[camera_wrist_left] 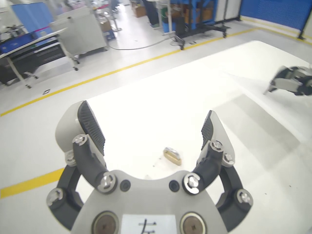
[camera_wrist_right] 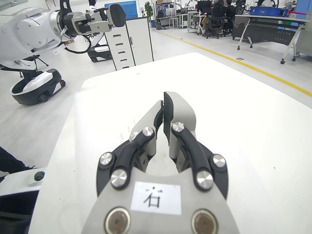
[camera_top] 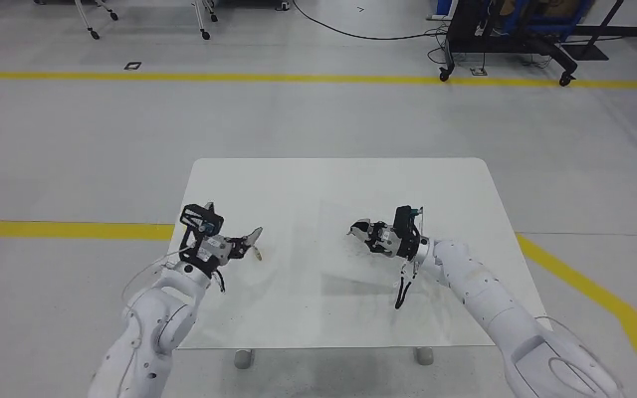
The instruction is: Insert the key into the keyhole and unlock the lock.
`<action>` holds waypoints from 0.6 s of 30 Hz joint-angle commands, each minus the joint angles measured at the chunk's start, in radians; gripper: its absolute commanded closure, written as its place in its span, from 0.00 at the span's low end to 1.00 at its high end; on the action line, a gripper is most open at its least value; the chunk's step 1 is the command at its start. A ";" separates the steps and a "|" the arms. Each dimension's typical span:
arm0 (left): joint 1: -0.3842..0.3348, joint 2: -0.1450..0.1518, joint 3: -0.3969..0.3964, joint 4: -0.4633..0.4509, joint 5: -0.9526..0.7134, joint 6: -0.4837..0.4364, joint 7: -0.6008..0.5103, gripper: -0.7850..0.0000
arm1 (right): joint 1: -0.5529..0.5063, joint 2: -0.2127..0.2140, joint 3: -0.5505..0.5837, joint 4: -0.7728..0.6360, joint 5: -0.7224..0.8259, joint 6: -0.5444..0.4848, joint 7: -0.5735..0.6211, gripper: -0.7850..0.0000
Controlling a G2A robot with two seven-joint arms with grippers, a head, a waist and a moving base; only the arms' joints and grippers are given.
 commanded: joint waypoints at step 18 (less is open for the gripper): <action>-0.414 -0.089 0.426 0.398 -0.010 0.040 -0.148 0.00 | 0.000 0.000 0.000 0.000 0.000 0.000 0.000 1.00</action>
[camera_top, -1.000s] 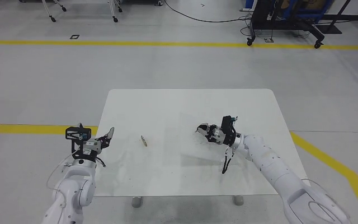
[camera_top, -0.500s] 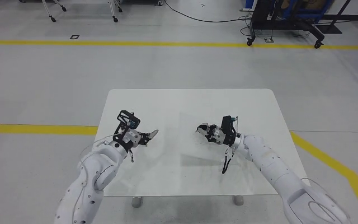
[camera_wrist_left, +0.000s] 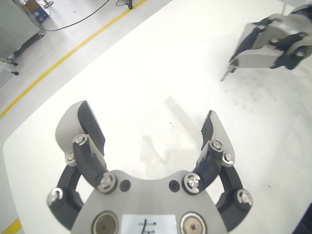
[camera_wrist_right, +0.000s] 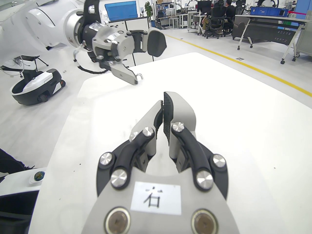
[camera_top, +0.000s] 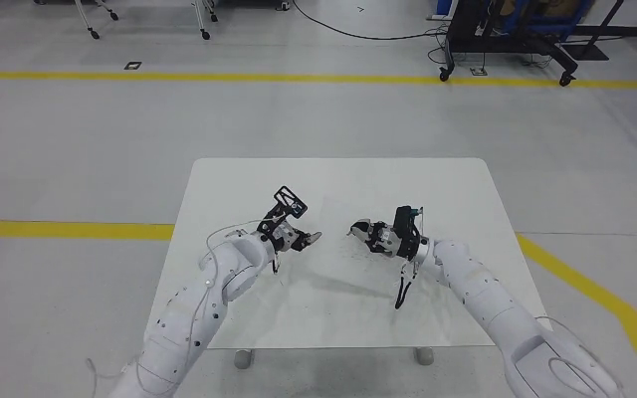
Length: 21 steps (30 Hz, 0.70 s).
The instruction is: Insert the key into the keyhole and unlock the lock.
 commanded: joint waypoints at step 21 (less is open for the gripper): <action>0.060 0.022 -0.178 -0.091 -0.070 -0.067 0.149 0.00 | 0.000 0.000 0.000 0.000 0.000 0.000 0.000 1.00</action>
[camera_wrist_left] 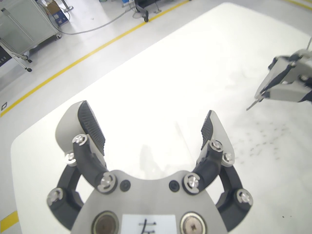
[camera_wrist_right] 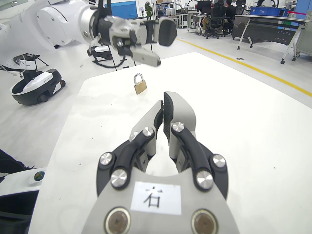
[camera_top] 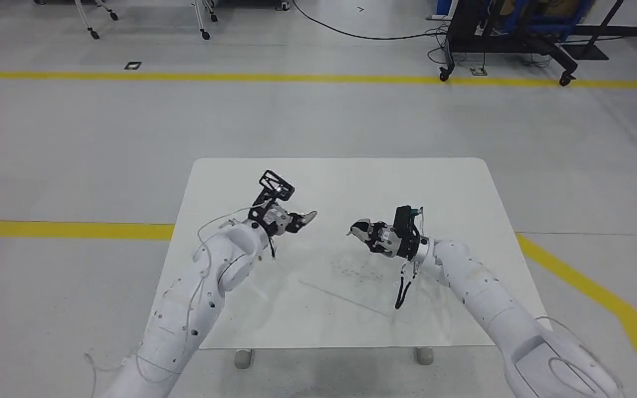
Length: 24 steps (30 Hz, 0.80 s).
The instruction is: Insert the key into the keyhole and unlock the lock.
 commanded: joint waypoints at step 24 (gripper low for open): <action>0.298 0.057 -0.276 -0.200 -0.460 -0.372 0.120 0.00 | -0.119 0.020 0.030 -0.217 0.379 -0.042 0.065 1.00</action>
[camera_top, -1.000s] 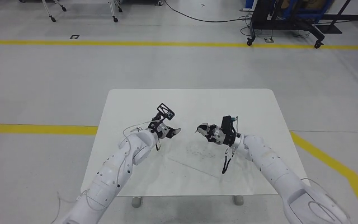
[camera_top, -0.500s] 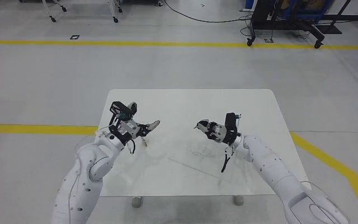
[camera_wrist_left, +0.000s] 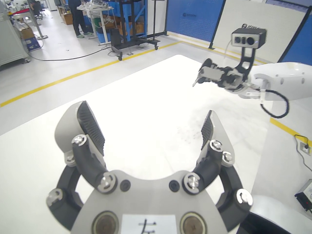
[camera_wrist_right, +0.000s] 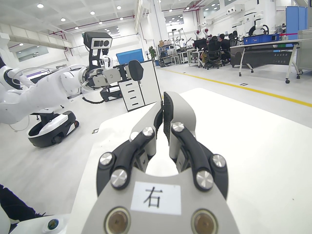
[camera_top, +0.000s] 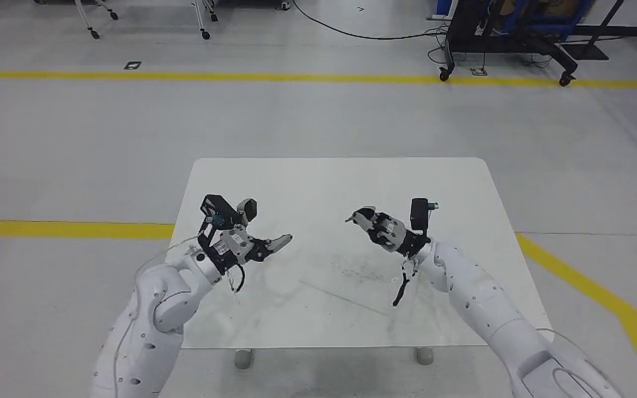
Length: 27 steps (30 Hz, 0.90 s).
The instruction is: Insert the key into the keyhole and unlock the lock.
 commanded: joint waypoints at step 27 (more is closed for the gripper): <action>-0.143 0.014 0.143 0.115 -0.886 0.090 -0.585 0.04 | 0.029 -0.053 -0.105 -0.064 1.730 0.000 1.362 1.00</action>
